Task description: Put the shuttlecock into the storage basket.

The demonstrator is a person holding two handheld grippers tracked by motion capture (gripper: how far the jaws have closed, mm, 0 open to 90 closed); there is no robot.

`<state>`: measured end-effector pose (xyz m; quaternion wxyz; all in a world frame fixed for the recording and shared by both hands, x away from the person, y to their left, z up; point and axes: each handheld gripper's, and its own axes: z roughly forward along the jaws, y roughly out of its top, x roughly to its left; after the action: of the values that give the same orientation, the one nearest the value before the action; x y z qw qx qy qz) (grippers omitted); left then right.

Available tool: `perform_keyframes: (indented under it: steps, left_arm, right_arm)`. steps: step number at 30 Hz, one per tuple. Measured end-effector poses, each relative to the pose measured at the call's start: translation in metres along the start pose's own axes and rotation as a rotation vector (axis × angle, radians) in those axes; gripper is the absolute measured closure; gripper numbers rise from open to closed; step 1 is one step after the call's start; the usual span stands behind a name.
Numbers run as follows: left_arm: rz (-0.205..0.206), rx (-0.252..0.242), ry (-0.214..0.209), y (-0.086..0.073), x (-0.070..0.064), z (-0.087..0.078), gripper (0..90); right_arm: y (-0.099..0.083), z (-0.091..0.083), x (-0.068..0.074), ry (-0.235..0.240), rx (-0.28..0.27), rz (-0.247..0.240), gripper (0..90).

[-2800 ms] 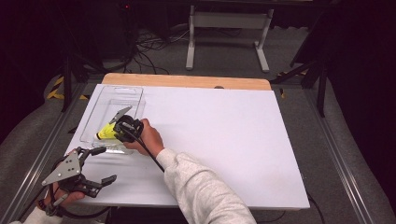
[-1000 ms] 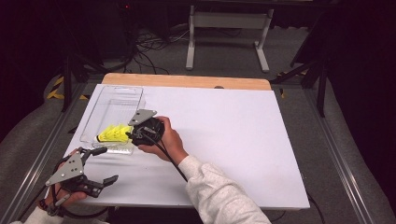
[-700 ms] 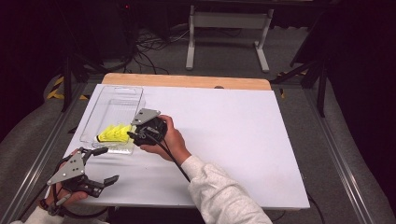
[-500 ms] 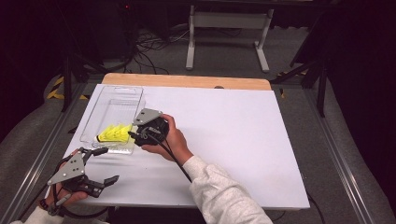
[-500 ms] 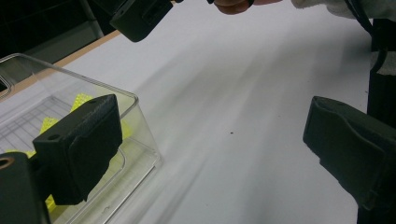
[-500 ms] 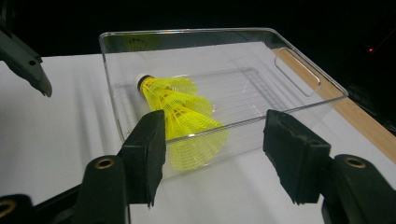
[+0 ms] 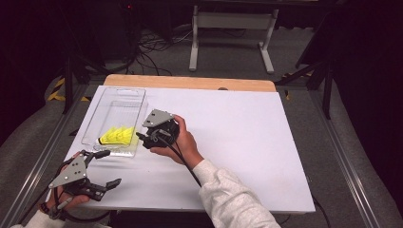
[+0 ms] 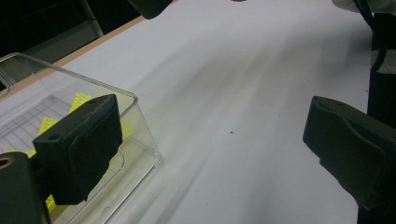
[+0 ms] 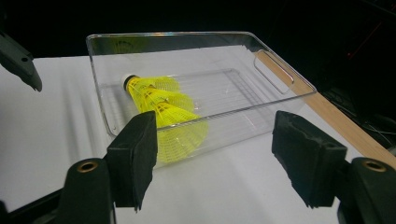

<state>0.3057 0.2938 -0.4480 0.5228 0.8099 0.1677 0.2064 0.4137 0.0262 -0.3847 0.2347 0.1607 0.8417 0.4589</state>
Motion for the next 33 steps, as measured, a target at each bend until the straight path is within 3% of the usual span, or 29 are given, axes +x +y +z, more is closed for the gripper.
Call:
perform_keyframes:
  steps: [6,18,33]
  left_arm:
    - [0.001,0.002,-0.002,0.000,0.000,0.000,5.5]
    - [0.003,0.004,-0.002,0.000,-0.001,0.001,5.5]
    - [0.002,0.002,0.000,0.001,0.000,0.002,5.6]
  right_arm:
    - [-0.005,-0.005,-0.003,-0.014,-0.005,0.005,29.5]
    - [-0.015,-0.018,-0.011,-0.058,-0.027,0.023,15.0]
    - [-0.021,-0.038,-0.017,-0.086,-0.055,0.005,11.2]
